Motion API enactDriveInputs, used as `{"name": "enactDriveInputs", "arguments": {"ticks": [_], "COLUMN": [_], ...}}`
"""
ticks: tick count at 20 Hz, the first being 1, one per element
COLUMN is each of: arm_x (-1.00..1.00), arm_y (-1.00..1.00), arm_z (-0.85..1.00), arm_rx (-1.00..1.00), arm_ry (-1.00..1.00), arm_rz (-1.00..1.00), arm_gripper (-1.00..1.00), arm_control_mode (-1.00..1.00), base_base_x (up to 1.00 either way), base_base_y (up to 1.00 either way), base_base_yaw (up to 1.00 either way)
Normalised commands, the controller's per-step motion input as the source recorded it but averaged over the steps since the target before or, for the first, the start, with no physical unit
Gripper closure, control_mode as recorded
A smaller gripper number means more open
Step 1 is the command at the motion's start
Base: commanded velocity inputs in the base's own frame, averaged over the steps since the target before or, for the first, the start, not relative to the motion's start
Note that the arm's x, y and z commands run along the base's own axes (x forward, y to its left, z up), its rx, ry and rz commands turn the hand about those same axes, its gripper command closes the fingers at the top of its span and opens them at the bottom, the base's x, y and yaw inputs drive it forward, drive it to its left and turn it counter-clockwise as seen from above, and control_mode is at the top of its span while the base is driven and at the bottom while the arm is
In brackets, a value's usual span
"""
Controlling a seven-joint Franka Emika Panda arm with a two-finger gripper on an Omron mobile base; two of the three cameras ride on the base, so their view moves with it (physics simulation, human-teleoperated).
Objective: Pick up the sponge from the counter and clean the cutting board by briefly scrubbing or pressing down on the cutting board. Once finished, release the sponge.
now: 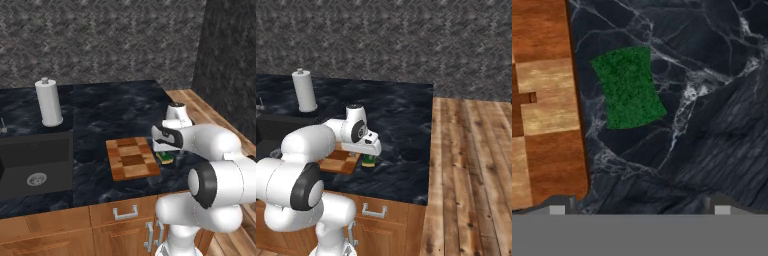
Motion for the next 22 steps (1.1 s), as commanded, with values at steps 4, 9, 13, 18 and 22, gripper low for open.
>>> {"name": "enactDriveInputs", "arguments": {"ticks": [4,9,13,18,22], "arm_x": [0.22,0.18,0.13,0.22,0.18], "arm_y": [0.00,0.00,-0.05,-0.04,0.00], "arm_z": [-0.29,-0.26,-0.12,-0.07,-0.19], "arm_rx": [0.00,0.00,0.02,0.05,0.00], "arm_ry": [0.05,0.05,0.00,0.00,0.00], "arm_rz": [0.00,0.00,0.00,0.01,0.00], "arm_gripper": [-1.00,-1.00,-1.00,-1.00,-1.00], "arm_control_mode": [-1.00,-1.00,-1.00,-1.00,-1.00], "base_base_x": [0.00,0.00,0.00,0.00,0.00], "base_base_y": [0.00,0.00,0.00,0.00,0.00], "base_base_yaw": [0.00,0.00,0.00,0.00,0.00]}}
